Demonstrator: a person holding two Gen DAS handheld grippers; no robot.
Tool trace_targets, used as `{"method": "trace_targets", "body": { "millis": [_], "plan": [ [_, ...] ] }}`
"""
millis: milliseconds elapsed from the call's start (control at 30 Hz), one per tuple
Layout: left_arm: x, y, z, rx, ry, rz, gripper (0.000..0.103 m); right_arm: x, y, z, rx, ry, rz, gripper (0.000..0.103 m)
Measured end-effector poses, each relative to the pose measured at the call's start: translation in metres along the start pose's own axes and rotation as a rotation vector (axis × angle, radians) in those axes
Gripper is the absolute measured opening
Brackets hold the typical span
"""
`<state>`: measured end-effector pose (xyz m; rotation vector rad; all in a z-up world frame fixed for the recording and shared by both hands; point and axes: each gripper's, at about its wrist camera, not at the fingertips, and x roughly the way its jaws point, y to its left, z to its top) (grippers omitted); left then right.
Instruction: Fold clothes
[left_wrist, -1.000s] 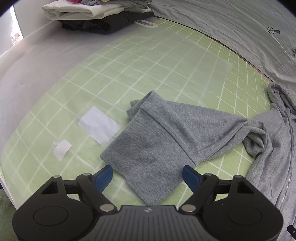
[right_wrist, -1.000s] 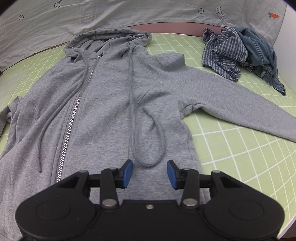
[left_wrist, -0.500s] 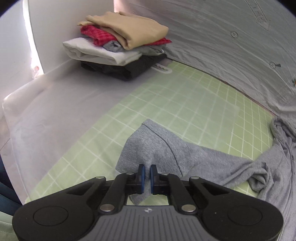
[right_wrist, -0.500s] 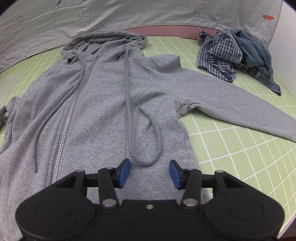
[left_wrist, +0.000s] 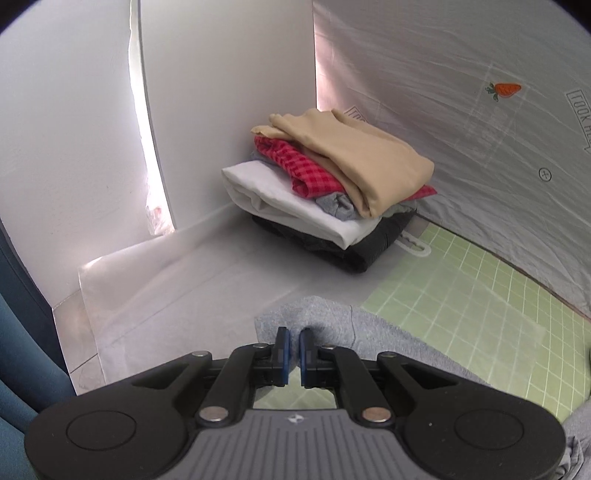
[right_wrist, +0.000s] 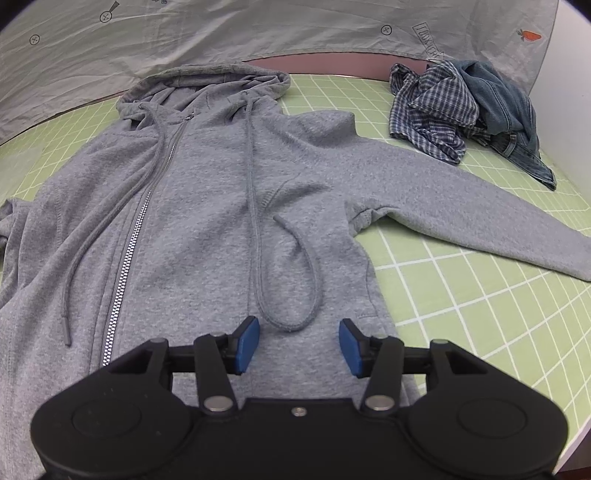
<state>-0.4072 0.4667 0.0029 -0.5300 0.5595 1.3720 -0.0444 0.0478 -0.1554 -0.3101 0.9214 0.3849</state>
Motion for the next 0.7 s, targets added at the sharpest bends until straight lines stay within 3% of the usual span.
{"method": "trace_targets", "body": {
  "millis": [300,400,533,600,667,700],
  "plan": [
    [-0.005,0.033,0.026,-0.051,-0.072,0.122,0.006,0.000,-0.001,-0.003,0.021,-0.014,-0.011,0.052],
    [0.015,0.055,0.007,-0.113,0.014,0.185,0.006,0.000,-0.002,-0.003,0.024,-0.015,-0.011,0.052],
    [0.050,0.068,-0.033,-0.141,0.229,0.264,0.013,0.001,-0.005,-0.002,0.012,-0.009,-0.017,0.056],
    [0.046,0.065,-0.049,-0.145,0.254,0.238,0.022,0.001,-0.008,-0.001,0.017,-0.005,-0.005,0.057],
    [0.037,0.058,-0.062,-0.156,0.261,0.186,0.042,0.000,-0.011,0.000,0.022,0.000,0.007,0.058],
    [0.033,0.053,-0.068,-0.161,0.263,0.163,0.046,-0.004,-0.015,-0.001,0.033,-0.016,0.013,0.058]
  ]
}}
